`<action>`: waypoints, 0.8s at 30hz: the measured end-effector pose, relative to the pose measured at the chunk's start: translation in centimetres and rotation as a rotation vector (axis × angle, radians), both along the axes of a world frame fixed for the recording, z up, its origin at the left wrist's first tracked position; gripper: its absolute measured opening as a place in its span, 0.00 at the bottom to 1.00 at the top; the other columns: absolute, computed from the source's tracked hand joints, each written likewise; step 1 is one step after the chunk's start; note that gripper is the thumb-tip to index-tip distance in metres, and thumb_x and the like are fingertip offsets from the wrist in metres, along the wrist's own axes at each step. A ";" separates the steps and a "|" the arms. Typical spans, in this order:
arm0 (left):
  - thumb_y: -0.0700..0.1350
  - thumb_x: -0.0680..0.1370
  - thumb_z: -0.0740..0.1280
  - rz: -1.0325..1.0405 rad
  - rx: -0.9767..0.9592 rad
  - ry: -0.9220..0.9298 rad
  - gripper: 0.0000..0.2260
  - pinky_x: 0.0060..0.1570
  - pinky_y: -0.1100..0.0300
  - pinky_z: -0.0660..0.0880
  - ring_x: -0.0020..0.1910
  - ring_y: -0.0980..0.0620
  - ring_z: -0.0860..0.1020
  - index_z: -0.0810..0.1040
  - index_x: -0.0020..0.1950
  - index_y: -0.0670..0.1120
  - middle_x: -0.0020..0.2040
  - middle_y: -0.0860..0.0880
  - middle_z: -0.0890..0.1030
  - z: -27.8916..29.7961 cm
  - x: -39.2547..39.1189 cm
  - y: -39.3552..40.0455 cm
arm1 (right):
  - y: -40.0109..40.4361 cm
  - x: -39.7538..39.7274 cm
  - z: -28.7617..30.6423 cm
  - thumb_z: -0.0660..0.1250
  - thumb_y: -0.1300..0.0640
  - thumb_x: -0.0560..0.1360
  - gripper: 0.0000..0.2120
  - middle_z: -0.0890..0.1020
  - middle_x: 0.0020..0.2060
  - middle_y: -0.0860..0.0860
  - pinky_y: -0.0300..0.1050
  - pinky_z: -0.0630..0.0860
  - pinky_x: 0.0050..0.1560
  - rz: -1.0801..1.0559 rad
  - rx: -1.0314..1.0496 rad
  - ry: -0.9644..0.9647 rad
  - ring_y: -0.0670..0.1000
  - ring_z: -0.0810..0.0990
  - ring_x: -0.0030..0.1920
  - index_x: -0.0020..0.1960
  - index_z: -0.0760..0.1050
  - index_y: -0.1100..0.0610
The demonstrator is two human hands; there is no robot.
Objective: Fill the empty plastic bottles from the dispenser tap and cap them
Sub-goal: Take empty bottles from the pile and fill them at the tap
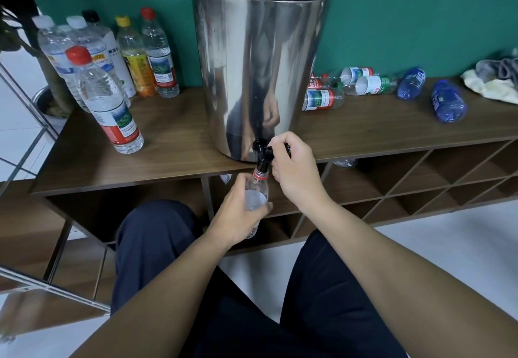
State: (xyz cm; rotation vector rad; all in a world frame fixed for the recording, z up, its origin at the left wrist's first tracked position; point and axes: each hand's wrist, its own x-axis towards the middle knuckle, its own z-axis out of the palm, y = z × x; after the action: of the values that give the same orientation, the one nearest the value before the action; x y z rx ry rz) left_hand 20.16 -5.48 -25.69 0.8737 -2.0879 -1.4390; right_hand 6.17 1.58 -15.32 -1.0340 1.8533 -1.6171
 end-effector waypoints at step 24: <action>0.52 0.79 0.81 -0.011 0.024 0.022 0.23 0.63 0.54 0.80 0.61 0.60 0.83 0.73 0.67 0.62 0.61 0.59 0.84 0.3 -0.3 0.2 | 0.0 0.3 -0.1 0.63 0.52 0.89 0.11 0.75 0.30 0.38 0.39 0.70 0.37 -0.020 -0.007 -0.027 0.43 0.73 0.33 0.47 0.76 0.47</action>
State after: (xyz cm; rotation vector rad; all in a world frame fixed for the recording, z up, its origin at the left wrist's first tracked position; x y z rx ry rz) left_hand 19.87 -5.32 -25.43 0.8531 -2.0664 -1.4756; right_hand 6.46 1.60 -15.39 -0.9948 1.8474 -1.6423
